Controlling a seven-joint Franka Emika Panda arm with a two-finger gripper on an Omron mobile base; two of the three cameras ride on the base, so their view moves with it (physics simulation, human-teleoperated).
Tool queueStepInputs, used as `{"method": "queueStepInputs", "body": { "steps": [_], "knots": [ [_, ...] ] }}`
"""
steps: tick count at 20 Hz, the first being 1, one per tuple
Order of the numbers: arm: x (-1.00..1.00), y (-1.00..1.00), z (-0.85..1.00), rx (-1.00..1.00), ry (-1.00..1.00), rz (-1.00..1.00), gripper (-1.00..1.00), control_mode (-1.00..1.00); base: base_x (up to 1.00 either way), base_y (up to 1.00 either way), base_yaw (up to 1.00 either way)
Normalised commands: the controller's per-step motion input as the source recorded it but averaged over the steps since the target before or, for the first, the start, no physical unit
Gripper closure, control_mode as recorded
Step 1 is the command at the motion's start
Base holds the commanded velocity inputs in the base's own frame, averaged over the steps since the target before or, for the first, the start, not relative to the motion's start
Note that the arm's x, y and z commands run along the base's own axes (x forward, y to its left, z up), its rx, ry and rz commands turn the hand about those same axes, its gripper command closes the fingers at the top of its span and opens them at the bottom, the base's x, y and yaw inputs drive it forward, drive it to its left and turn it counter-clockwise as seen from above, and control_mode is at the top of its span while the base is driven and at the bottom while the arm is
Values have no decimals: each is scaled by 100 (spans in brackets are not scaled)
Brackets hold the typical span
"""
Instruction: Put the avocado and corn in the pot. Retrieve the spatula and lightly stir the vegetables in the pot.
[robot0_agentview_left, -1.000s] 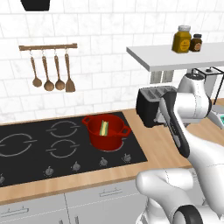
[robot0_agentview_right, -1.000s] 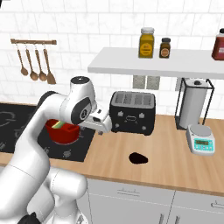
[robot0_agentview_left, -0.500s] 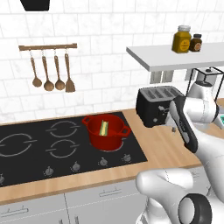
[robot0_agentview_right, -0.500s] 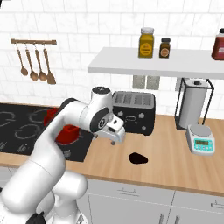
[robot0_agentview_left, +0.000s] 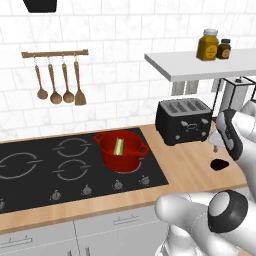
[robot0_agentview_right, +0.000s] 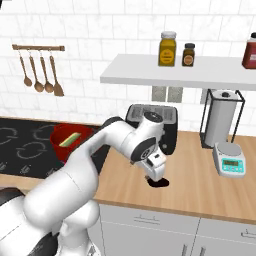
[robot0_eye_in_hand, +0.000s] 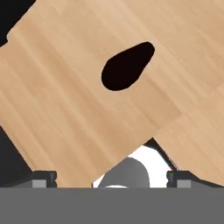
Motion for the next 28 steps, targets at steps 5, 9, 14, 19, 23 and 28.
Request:
{"method": "queueStepInputs", "body": {
  "steps": [5,9,14,19,23,28],
  "knots": [
    [11,-14,-13,11,15,-69,-100,-100,0,0,0],
    [22,0,-14,0,18,-36,-100,-100,0,0,0],
    [23,-3,-14,0,9,-11,-100,-100,0,0,0],
    [21,-13,-41,-4,4,-4,-100,-100,0,0,0],
    [24,-17,-37,-2,4,-5,-100,-100,0,0,0],
    [23,-17,-28,0,2,-5,-100,-100,0,0,0]
  ]
}}
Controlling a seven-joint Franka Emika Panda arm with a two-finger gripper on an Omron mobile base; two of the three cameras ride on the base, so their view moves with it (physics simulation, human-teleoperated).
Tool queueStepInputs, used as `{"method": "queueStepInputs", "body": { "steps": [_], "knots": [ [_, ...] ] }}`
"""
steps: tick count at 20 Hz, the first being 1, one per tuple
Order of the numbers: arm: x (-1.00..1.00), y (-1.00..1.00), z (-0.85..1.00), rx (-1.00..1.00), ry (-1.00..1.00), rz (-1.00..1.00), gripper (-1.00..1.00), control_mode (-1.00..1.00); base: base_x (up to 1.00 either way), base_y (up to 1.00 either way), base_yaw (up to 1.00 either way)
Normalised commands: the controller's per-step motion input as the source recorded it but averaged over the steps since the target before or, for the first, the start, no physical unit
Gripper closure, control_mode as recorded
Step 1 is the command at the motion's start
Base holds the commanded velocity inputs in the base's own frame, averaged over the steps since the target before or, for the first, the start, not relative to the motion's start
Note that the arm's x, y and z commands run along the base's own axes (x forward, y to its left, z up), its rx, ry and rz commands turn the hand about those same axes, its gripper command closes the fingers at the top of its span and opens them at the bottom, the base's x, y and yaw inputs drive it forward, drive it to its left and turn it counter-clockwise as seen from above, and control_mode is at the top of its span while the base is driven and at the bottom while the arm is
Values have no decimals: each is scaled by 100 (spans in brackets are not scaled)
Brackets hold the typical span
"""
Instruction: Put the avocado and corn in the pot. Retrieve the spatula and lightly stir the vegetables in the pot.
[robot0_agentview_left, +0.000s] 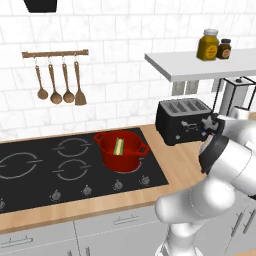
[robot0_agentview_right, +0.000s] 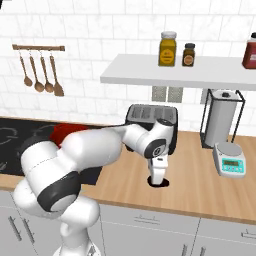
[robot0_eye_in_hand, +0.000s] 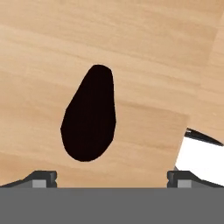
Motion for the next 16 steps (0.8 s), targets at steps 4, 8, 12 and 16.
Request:
{"method": "queueStepInputs", "body": {
  "steps": [4,8,12,16],
  "knots": [
    [23,-15,-32,0,2,-4,-100,-100,0,0,0],
    [17,-10,-27,0,3,-3,-100,-100,0,0,0],
    [17,-14,-21,1,2,-3,-100,-100,0,0,0],
    [-5,-5,-37,0,2,-1,100,-100,0,0,0]
  ]
}}
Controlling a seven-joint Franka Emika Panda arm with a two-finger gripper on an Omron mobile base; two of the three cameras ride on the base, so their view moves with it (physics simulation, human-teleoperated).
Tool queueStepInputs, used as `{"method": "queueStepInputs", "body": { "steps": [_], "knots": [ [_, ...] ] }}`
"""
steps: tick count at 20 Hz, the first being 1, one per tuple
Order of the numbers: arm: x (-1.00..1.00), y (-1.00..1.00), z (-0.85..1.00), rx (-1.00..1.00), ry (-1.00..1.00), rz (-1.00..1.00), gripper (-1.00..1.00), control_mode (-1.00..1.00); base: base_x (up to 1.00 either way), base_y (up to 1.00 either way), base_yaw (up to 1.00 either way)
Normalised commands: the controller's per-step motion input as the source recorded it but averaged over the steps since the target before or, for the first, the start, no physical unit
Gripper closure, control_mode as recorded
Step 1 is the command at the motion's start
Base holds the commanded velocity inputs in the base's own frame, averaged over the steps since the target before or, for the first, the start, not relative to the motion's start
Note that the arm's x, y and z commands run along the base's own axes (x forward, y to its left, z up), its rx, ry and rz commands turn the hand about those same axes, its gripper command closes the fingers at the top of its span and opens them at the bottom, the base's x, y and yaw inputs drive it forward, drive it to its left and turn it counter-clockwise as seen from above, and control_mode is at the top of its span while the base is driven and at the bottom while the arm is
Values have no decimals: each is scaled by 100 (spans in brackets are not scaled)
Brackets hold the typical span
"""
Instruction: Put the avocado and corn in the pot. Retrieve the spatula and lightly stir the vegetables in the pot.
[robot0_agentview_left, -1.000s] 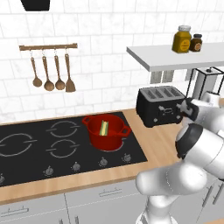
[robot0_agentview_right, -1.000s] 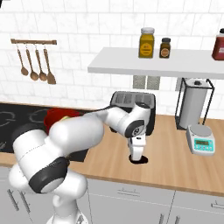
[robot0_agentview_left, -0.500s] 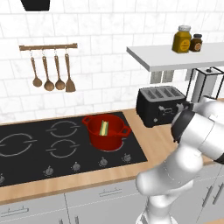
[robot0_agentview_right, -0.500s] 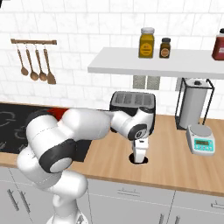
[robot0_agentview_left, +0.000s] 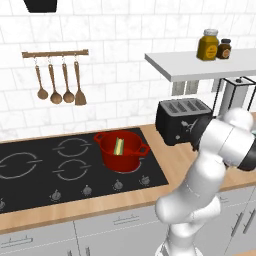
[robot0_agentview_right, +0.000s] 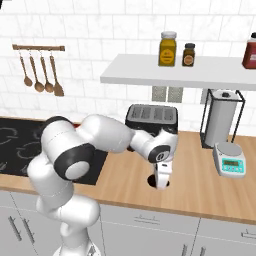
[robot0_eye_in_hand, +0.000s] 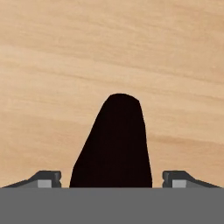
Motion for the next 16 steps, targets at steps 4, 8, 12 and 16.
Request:
{"method": "queueStepInputs", "body": {
  "steps": [4,8,12,16],
  "knots": [
    [-10,0,-46,0,4,0,100,-100,0,0,0],
    [-9,11,5,5,0,0,100,-100,0,0,0],
    [-36,92,57,2,-23,6,100,-100,0,0,0],
    [-30,100,49,0,-51,13,100,-100,0,0,0]
  ]
}}
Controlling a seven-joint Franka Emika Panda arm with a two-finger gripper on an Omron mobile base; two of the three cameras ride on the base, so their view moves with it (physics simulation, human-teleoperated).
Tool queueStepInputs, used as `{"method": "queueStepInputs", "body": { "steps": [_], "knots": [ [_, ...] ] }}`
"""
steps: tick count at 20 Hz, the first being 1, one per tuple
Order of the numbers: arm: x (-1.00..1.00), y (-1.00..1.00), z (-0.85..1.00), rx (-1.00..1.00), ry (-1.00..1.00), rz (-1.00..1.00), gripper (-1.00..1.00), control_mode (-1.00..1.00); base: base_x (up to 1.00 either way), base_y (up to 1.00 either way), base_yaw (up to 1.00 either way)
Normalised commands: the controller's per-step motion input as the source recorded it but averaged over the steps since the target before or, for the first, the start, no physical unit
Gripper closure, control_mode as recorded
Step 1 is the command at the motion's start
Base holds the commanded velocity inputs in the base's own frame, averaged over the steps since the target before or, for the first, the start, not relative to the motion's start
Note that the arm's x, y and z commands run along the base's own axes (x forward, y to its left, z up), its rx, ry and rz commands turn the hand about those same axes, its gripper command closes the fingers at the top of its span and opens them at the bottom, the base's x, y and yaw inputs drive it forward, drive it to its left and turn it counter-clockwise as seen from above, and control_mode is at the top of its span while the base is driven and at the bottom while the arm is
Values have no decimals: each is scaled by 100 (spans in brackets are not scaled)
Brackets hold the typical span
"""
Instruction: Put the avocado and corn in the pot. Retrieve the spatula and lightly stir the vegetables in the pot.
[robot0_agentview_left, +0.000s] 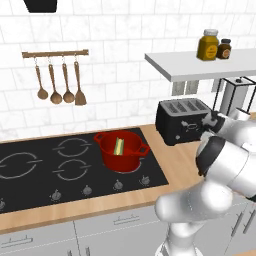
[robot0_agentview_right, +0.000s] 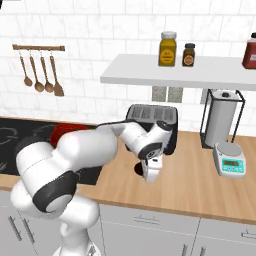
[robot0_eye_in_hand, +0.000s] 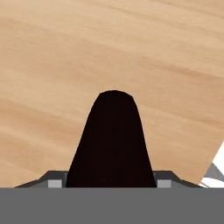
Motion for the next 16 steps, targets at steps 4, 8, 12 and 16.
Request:
{"method": "queueStepInputs", "body": {
  "steps": [4,8,12,16],
  "knots": [
    [-1,63,19,0,-18,23,100,-100,0,0,0],
    [0,8,1,-1,-2,0,100,-100,0,0,0],
    [-3,53,67,0,-19,8,100,-100,0,0,0],
    [0,97,67,0,-30,8,100,-100,0,0,0]
  ]
}}
